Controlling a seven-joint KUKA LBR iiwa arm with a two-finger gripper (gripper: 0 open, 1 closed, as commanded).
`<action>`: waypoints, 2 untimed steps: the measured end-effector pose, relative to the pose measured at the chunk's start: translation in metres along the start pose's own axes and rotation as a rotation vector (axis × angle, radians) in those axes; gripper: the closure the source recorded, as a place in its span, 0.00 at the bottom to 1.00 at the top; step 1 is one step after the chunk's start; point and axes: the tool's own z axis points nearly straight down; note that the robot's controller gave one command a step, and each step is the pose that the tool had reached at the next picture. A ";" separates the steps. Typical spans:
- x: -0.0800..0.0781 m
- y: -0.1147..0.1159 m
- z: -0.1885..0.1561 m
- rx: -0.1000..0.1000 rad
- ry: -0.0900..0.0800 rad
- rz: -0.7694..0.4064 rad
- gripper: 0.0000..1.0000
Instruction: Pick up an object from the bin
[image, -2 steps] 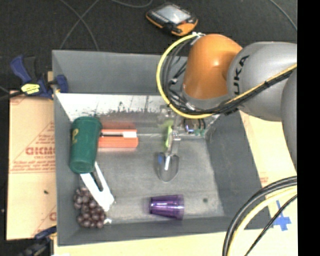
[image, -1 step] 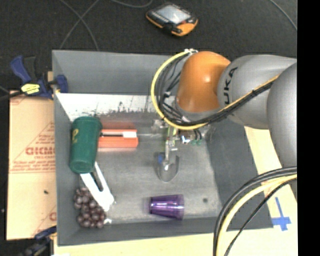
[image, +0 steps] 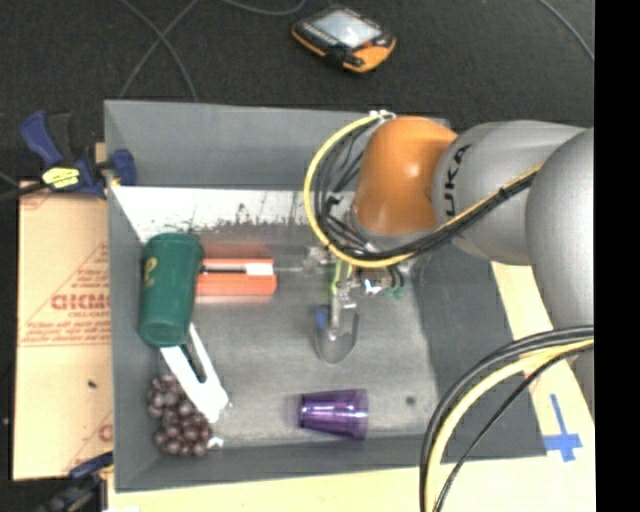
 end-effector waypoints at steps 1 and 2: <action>-0.001 -0.001 0.001 0.000 -0.002 -0.021 0.00; 0.033 -0.001 0.034 -0.001 -0.005 0.096 0.00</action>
Offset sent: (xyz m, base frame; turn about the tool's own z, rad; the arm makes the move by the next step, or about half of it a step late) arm -0.0353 -0.0054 -0.0372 0.0966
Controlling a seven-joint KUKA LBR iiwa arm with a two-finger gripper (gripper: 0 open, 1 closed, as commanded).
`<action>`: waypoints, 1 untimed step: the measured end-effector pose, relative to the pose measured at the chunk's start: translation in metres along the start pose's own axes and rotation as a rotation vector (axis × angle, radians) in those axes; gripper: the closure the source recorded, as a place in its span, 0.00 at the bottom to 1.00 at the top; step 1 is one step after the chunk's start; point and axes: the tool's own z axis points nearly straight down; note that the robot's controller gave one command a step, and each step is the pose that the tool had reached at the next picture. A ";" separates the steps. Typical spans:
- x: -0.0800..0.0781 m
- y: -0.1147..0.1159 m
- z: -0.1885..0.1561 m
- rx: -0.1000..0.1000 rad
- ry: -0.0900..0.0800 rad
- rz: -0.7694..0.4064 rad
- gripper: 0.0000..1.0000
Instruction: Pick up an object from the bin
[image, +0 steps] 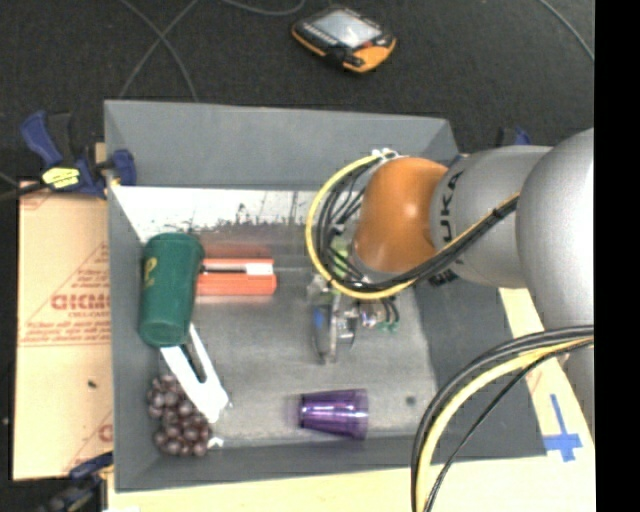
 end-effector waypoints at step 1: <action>-0.015 -0.031 -0.033 0.004 -0.010 -0.152 0.00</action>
Offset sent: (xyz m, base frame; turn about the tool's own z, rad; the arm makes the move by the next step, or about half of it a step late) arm -0.0012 -0.0003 0.0104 -0.0063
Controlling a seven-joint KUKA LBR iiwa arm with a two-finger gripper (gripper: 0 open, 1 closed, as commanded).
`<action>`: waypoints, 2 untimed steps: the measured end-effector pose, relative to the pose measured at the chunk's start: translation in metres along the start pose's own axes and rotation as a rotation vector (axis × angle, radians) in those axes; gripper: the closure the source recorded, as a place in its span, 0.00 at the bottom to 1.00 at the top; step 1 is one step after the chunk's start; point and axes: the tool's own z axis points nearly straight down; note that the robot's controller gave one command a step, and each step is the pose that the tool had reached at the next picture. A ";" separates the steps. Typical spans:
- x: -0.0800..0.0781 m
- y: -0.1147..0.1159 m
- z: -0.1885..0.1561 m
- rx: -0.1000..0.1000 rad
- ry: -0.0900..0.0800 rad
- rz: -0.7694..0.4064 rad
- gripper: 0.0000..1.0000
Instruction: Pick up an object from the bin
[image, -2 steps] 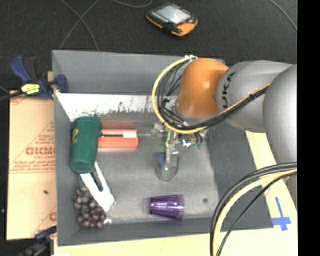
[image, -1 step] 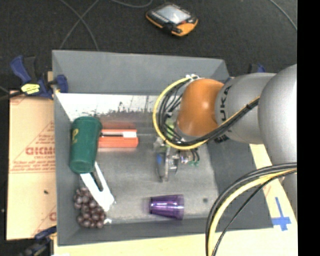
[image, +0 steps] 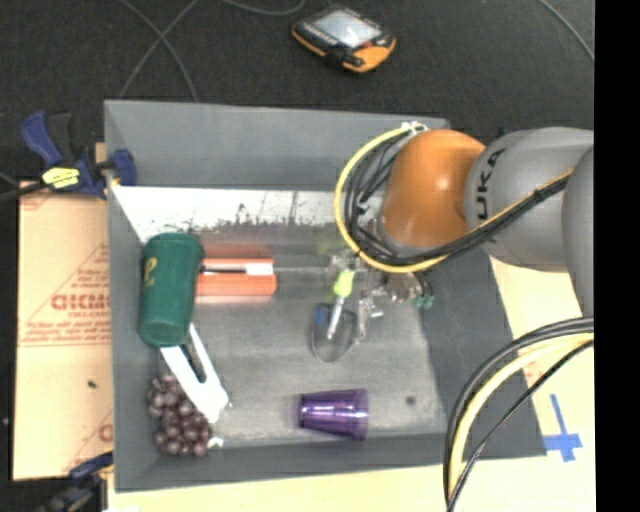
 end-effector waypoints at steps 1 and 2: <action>0.011 0.033 0.023 -0.006 0.012 0.143 0.00; -0.007 -0.018 0.030 0.004 -0.006 -0.178 0.00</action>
Offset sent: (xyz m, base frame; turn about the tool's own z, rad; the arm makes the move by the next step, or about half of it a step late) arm 0.0086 -0.0131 -0.0310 -0.1814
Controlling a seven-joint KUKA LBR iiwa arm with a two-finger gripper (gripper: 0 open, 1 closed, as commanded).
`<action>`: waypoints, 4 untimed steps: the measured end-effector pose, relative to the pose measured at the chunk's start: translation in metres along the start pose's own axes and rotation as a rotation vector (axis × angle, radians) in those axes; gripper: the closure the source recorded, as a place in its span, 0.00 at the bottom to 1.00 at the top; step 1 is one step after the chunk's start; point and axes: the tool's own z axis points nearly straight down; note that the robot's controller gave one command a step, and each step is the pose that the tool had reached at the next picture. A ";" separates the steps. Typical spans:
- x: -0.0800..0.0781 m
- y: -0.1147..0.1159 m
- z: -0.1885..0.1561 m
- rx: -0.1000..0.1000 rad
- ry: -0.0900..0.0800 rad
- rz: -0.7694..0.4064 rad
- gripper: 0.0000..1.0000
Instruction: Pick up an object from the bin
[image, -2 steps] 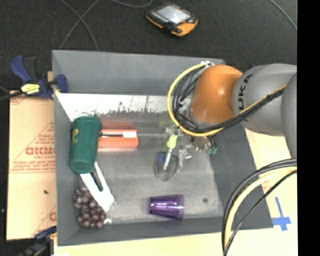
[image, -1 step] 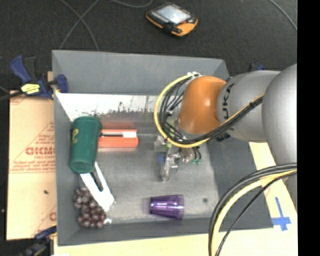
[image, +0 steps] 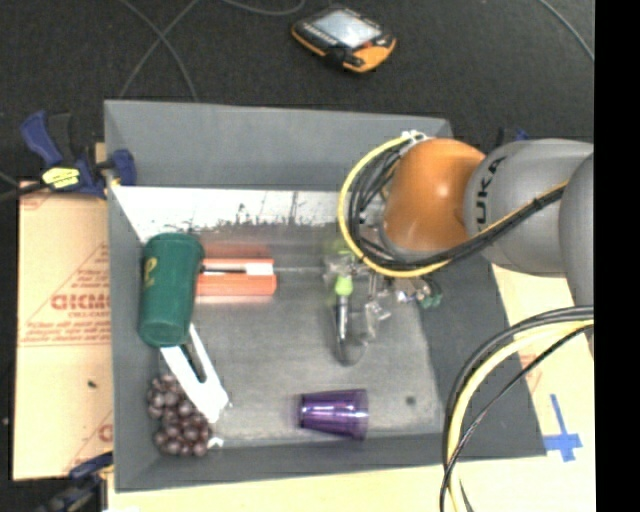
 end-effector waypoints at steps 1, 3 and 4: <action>-0.001 0.030 -0.063 -0.007 0.002 0.259 0.00; -0.003 -0.009 0.003 -0.003 0.004 0.438 0.00; 0.000 -0.035 0.006 0.000 -0.004 0.411 0.00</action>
Offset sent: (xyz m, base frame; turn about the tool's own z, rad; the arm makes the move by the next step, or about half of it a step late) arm 0.0056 -0.0074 -0.0072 0.4519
